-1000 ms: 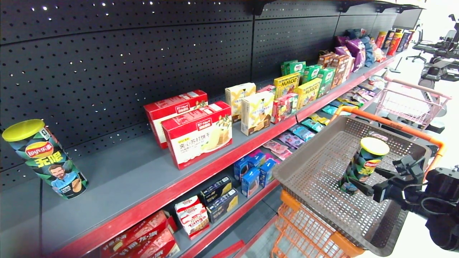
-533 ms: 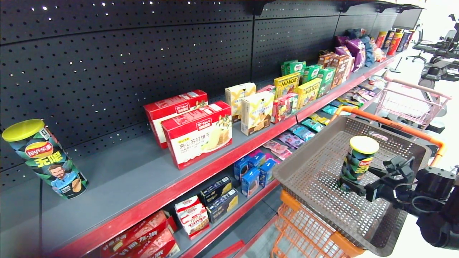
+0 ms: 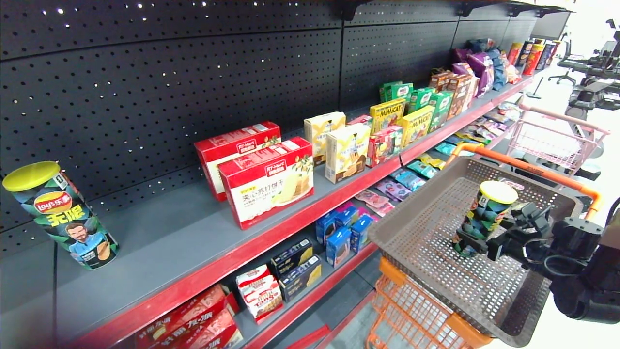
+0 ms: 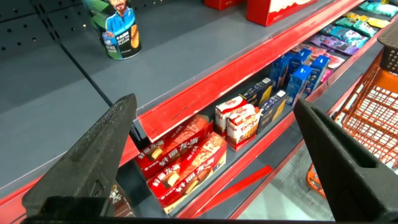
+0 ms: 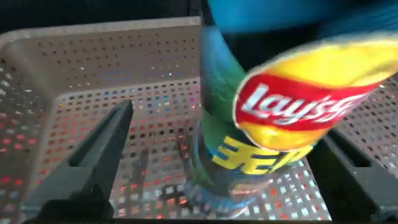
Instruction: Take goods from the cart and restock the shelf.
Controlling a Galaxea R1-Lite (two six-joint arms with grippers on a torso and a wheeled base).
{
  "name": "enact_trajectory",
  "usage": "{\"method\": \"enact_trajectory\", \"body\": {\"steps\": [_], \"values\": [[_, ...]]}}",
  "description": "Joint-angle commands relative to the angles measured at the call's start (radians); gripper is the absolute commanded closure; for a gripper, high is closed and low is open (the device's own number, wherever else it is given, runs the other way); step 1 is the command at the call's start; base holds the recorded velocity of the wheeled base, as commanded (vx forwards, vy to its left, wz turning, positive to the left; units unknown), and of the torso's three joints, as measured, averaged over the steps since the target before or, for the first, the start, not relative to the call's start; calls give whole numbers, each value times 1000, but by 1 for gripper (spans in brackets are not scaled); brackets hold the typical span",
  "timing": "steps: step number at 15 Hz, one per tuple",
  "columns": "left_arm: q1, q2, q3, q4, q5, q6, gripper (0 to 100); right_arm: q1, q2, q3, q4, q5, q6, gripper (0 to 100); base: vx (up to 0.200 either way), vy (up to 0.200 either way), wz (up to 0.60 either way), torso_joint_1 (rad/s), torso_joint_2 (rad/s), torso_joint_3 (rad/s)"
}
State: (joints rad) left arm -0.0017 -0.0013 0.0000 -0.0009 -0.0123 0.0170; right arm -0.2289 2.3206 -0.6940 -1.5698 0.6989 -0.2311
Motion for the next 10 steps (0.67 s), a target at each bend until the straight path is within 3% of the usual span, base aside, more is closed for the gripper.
{"method": "enact_trajectory", "body": {"steps": [1, 2, 3, 10], "values": [[0, 1, 0, -1, 0, 0, 0, -1, 89, -73, -1, 10, -1, 0, 0, 0, 0, 0, 0, 0], [0, 1, 0, 1, 0, 0, 0, -1, 112, -102, -1, 21, -1, 0, 0, 0, 0, 0, 0, 0], [0, 1, 0, -1, 0, 0, 0, 0, 129, -130, -1, 28, -2, 100, 0, 0, 0, 0, 0, 0], [0, 1, 0, 1, 0, 0, 0, 3, 115, -137, -1, 16, -2, 100, 0, 0, 0, 0, 0, 0]]}}
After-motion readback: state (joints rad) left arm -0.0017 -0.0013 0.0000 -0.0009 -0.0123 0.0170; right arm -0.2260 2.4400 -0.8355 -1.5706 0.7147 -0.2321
